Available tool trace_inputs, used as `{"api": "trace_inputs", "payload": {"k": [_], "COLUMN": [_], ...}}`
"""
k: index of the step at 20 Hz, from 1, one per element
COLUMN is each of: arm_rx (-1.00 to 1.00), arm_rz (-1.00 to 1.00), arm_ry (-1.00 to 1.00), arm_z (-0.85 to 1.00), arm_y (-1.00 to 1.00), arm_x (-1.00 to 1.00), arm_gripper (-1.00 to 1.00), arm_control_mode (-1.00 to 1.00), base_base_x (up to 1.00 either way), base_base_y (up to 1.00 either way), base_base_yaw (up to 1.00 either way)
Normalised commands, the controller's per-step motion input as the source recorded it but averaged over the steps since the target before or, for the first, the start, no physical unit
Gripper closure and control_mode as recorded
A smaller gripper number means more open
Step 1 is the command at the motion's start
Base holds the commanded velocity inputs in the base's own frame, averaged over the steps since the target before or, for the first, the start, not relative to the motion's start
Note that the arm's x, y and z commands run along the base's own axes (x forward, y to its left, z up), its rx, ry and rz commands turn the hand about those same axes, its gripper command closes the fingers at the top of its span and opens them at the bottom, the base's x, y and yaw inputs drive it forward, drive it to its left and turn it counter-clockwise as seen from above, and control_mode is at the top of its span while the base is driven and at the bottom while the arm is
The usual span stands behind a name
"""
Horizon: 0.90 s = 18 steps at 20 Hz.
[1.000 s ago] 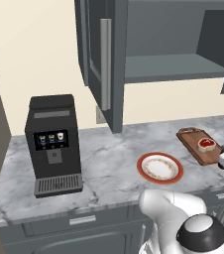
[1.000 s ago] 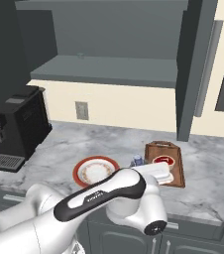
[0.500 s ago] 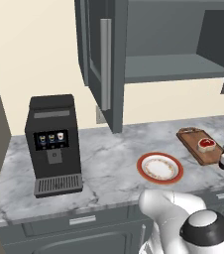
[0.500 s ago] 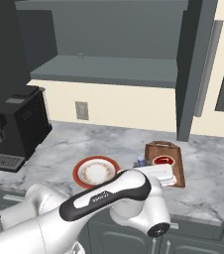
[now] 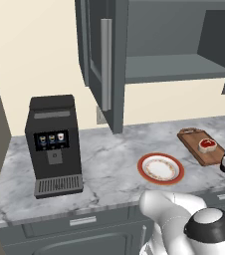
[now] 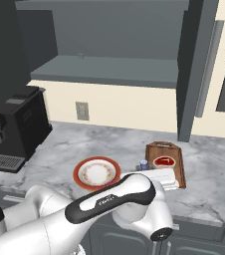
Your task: Pick the steak from the plate and place it on the cutting board. Then pick the condiment bottle from the cabinet and place it next to the cutting board.
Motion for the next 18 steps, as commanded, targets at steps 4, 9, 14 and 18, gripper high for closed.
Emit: {"api": "trace_inputs", "payload": {"k": [4, 9, 14, 18], "arm_rx": [0.0, 0.0, 0.0, 0.0], "arm_rz": [0.0, 0.0, 0.0, 0.0], "arm_ry": [0.0, 0.0, 0.0, 0.0], "arm_z": [-0.2, -0.23, -0.21, -0.2], "arm_y": [-0.01, 0.0, 0.0, -0.01], "arm_x": [0.0, 0.0, 0.0, 0.0], "arm_gripper": [1.0, 1.0, 1.0, 1.0], "arm_control_mode": [-1.0, -1.0, -1.0, -1.0], "base_base_x": [0.0, 0.0, 0.0, 0.0], "base_base_y": [0.0, 0.0, 0.0, 0.0], "base_base_yaw": [0.0, 0.0, 0.0, 0.0]}}
